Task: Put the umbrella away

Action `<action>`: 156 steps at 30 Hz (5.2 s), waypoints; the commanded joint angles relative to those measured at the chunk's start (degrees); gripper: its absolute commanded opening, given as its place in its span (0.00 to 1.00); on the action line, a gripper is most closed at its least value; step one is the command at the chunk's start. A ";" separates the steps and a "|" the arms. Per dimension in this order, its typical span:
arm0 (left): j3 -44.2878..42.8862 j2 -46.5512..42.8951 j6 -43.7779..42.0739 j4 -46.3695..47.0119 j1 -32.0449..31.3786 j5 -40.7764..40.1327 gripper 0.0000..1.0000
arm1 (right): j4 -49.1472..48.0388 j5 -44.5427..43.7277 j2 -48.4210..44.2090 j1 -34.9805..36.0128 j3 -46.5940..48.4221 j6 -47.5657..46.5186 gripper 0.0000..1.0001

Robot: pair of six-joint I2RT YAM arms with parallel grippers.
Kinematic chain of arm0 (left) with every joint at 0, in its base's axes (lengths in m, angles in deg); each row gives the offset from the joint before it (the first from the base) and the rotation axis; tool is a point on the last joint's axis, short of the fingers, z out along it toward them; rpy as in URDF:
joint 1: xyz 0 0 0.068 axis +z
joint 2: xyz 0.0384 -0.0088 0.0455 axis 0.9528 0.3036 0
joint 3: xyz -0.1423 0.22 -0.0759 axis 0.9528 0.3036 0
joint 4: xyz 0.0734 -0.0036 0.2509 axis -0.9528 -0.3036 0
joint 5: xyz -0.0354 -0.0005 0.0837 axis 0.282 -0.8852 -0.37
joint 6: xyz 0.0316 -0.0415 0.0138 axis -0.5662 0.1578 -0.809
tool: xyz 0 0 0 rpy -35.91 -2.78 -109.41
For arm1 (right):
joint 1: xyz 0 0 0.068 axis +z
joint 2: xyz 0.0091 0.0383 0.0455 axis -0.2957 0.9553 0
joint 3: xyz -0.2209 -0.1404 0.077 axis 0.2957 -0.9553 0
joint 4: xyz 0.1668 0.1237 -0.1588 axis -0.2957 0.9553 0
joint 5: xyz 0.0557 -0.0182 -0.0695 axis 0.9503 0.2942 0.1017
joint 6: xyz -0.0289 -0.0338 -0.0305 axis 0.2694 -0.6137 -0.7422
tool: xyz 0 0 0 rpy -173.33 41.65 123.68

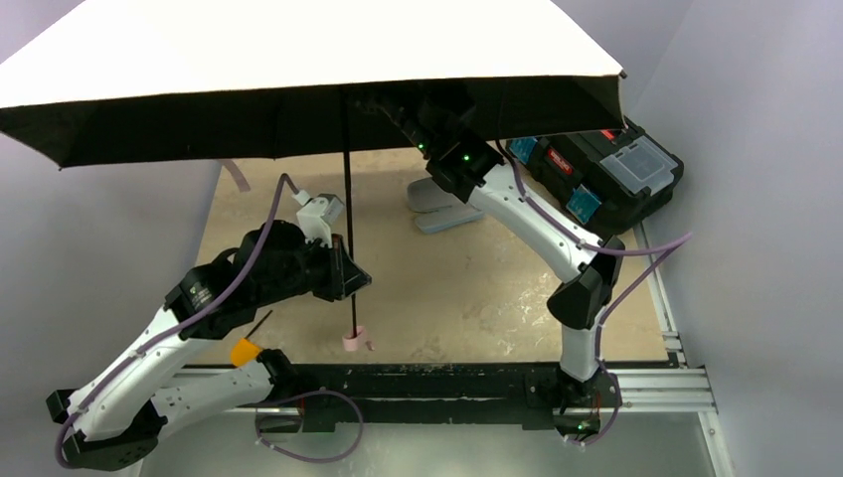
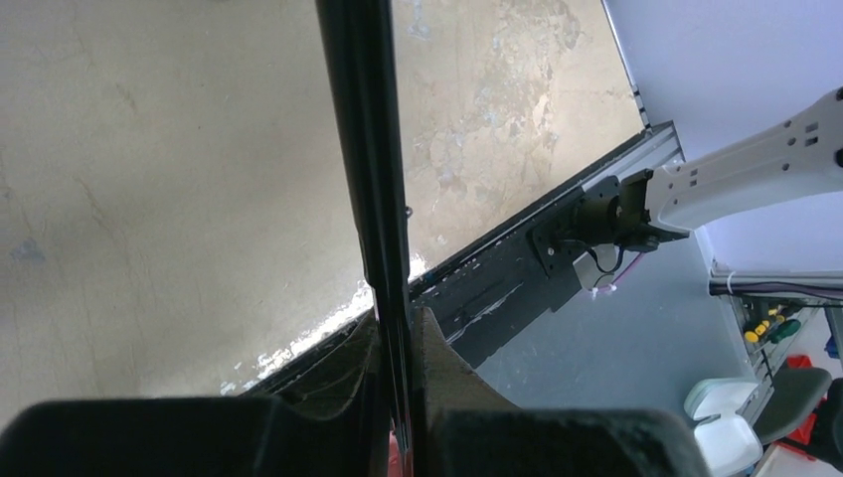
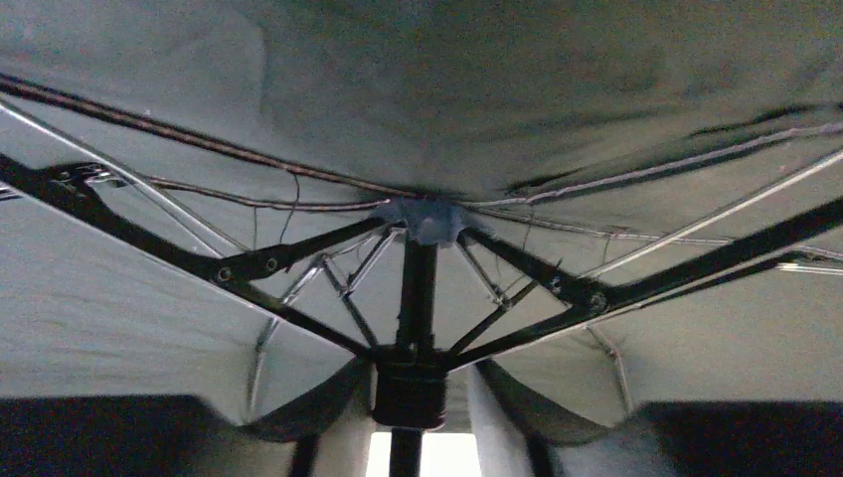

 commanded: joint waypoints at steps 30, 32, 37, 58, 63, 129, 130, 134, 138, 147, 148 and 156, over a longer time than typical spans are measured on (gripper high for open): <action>-7.10 -1.68 1.15 5.48 -1.97 -10.54 0.00 | -10.18 12.68 -18.60 -2.96 -24.85 10.30 0.99; -8.30 -1.22 1.25 7.71 -1.97 -10.53 0.00 | -10.39 13.55 -20.19 -3.01 -26.97 11.05 0.99; -12.80 0.79 0.18 10.22 -1.90 -11.78 0.00 | -15.18 15.03 -23.44 -5.22 -33.58 15.35 0.99; 1.95 -5.44 12.73 28.37 -1.92 -8.60 0.00 | -39.36 8.12 -28.13 -12.74 -52.53 30.38 0.99; 1.76 -6.40 12.97 29.04 -1.89 -8.19 0.00 | -36.64 6.98 -25.27 -12.84 -51.73 33.21 0.97; 15.67 -32.74 9.04 2.10 -1.90 -2.54 1.00 | -34.32 9.85 -4.46 -7.73 -17.38 35.95 0.00; 16.39 -32.98 8.82 3.36 -1.90 -1.46 1.00 | -33.86 9.86 -4.27 -7.57 -17.00 36.01 0.00; 17.79 -33.16 8.14 6.58 -1.89 1.81 1.00 | -32.58 9.86 -4.11 -6.97 -16.31 35.98 0.00; 17.94 -32.94 7.95 7.80 -1.91 3.40 0.96 | -31.17 9.54 -4.44 -6.92 -15.86 35.24 0.00; 21.10 -33.34 8.33 14.58 -1.93 11.77 0.96 | -30.68 9.68 -3.86 -6.79 -15.13 35.22 0.00; 21.28 -33.26 8.39 14.86 -1.91 11.92 0.95 | -30.67 9.75 -3.79 -6.73 -15.08 35.30 0.00; 23.00 -31.93 9.15 18.13 -1.89 14.09 0.87 | -30.08 9.80 -3.26 -6.57 -14.00 35.15 0.00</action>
